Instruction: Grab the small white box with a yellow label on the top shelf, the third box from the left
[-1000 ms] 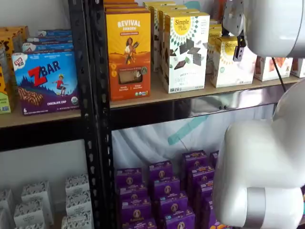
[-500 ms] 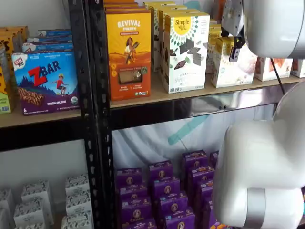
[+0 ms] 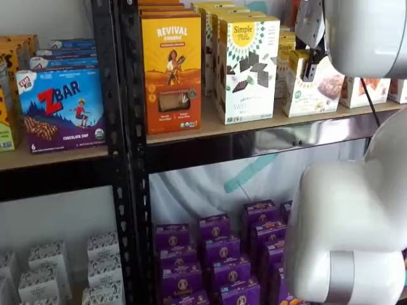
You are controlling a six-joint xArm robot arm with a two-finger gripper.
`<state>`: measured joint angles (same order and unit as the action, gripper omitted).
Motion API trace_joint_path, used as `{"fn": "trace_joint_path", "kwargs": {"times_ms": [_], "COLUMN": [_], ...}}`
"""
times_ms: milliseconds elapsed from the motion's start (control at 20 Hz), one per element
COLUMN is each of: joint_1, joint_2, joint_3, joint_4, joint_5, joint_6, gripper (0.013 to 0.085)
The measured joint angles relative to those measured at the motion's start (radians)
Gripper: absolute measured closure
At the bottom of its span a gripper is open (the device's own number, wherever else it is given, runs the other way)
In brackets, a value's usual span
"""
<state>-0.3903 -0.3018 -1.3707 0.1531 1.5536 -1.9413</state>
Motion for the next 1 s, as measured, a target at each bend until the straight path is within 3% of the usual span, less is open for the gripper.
{"fn": "trace_joint_path", "kwargs": {"times_ms": [150,300,600,750,1000], "joint_1": [-0.001,-0.002,-0.006,-0.007,-0.009], "joint_2": [0.0,-0.001,-0.003,-0.003,0.002], "joint_3": [-0.001,-0.002,-0.001,-0.002,-0.014], "joint_4": [0.003,0.004,0.005,0.006,0.008], "joint_5": [0.002,0.004,0.006,0.008,0.03], "joint_6": [0.0,-0.001,-0.004,-0.006,-0.005], "gripper": [0.053,0.061,0.061,0.069,0.069]}}
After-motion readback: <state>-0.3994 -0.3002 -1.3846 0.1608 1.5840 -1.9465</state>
